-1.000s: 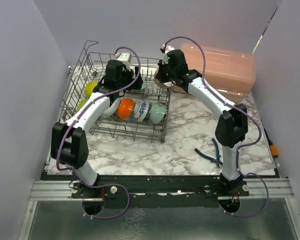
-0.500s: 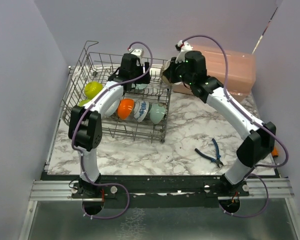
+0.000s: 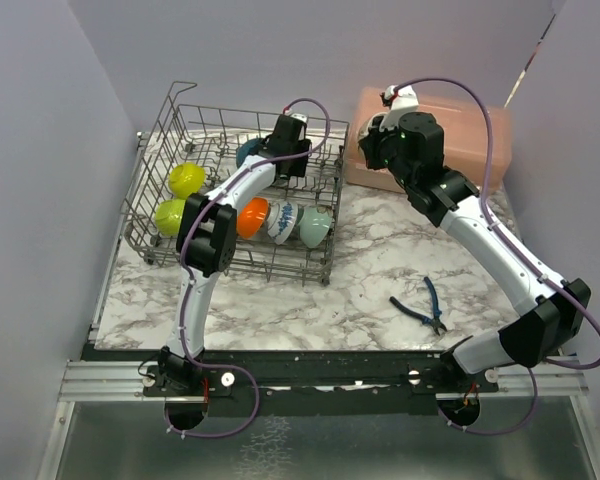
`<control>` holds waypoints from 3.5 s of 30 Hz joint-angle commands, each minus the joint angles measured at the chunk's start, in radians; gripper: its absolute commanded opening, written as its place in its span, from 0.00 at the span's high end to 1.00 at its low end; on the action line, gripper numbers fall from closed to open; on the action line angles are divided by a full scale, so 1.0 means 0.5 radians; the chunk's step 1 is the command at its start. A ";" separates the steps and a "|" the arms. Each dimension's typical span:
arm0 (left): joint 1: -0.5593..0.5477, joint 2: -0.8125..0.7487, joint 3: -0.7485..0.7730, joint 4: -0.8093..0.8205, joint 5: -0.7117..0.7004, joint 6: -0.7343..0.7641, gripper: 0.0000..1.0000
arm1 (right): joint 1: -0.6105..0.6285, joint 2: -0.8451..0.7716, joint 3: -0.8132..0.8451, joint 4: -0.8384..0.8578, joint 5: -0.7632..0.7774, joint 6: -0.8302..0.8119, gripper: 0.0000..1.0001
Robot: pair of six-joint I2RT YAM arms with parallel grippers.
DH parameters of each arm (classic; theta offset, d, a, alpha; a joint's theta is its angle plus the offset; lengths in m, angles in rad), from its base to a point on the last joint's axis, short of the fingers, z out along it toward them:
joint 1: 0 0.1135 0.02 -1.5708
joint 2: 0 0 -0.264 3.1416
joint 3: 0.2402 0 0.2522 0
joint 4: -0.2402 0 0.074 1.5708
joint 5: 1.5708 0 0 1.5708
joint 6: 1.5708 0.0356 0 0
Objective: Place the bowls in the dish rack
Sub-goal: Move the bowl to the dish rack, then pick up the bowl from the dish rack, then place the bowl in the dish rack.
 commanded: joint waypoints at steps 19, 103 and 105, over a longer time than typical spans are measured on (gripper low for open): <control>-0.089 0.254 0.265 -0.253 -0.078 0.203 0.89 | -0.001 -0.078 -0.043 0.113 0.137 -0.072 1.00; 0.660 -0.210 -0.299 0.145 0.588 -0.264 0.45 | 0.001 1.205 1.211 -0.586 -0.999 -0.052 1.00; 0.657 -0.140 -0.231 0.144 0.677 -0.283 0.57 | 0.001 1.240 1.236 -0.617 -0.957 -0.042 1.00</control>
